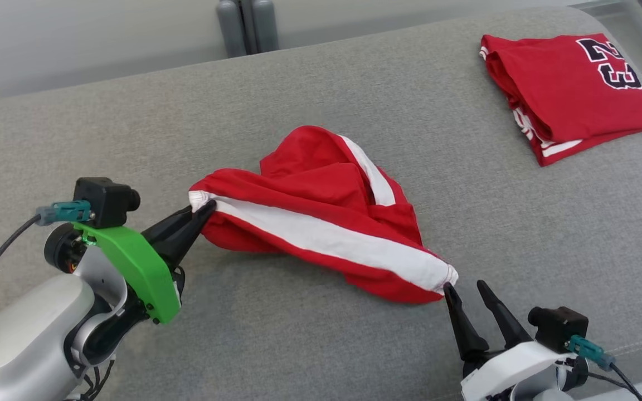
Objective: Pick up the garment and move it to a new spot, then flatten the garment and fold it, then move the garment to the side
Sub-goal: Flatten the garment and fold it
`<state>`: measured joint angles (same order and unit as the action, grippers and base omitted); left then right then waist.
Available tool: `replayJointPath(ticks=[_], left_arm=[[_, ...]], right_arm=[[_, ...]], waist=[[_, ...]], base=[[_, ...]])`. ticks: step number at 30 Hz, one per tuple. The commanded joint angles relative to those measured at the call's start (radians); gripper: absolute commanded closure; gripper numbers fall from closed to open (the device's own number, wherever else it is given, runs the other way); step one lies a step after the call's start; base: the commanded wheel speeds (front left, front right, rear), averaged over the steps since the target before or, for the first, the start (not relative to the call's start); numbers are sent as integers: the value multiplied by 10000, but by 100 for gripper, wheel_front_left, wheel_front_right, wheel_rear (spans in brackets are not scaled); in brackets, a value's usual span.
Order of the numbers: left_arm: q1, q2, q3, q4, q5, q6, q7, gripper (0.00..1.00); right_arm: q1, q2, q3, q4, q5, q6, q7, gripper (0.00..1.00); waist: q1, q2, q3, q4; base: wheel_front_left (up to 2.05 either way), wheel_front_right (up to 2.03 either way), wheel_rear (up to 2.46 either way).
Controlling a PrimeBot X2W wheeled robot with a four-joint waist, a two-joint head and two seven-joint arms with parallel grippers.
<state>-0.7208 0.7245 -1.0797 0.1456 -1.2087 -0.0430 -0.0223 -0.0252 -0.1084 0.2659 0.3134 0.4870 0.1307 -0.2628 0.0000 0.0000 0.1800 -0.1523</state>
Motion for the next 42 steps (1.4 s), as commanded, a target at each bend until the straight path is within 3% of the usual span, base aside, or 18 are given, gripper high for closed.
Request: replayJointPath(ticks=[1,11,12,13,14,15,19,25,29,33,38,42], left_arm=[[207,137,88,-134,-119,75,-124,100],[642,246,254,-502,-236,226,-634,100],[666,226,236,-498,-221,223,-654,100],[680,207,217,-491,-212,220,-670,100],[698,196,217,-480,-220,220,-671,100],[729,190,211,-462,-237,218,-692,100],[890,241,242,-407,-346,233,-809,100],[941,381,490,-731,-793,5,-884,100],[342,389,1034,-1373,-1460,-219,-702,100],[-977,206,1425,-1825,-1792,-414,114,100],[-3685,-798,1924,-1094,-1858,-338,1289,100],[-6041,-1879,2015,314,-848,-441,1458,100]], right_arm=[[-270,-111,153,136,398,-1,-22,0],[-1224,-936,2391,1055,2813,0,-22,0],[-1228,-978,2600,1013,3011,0,-22,8],[-1273,-1099,2835,952,3177,0,-22,33],[-1320,-1219,3036,874,3280,0,-22,74],[-1339,-1330,3207,795,3418,0,-22,100],[-1299,-1650,3041,183,3319,0,-22,100],[-939,-2225,1728,-1578,3004,0,-22,100],[-1471,-2903,833,-2743,3052,0,-22,100],[-2847,-4193,596,-3384,3271,0,-22,100],[-5963,-5414,452,-3130,3805,0,-21,100],[-8583,-5780,611,-2073,3594,-1,10,100]], waist=[[0,0,-3,337],[0,0,35,820],[0,0,28,840],[0,0,15,854],[0,0,2,860],[0,0,-20,859],[0,0,-160,786],[0,0,-355,632],[0,0,-193,537],[0,0,365,442],[0,0,1553,148],[0,0,2676,-27]], base=[[0,0,0],[0,0,0],[0,0,0],[0,0,0],[0,0,0],[0,0,0],[0,0,0],[0,0,0],[0,0,0],[0,0,0],[0,0,0],[0,0,0]])
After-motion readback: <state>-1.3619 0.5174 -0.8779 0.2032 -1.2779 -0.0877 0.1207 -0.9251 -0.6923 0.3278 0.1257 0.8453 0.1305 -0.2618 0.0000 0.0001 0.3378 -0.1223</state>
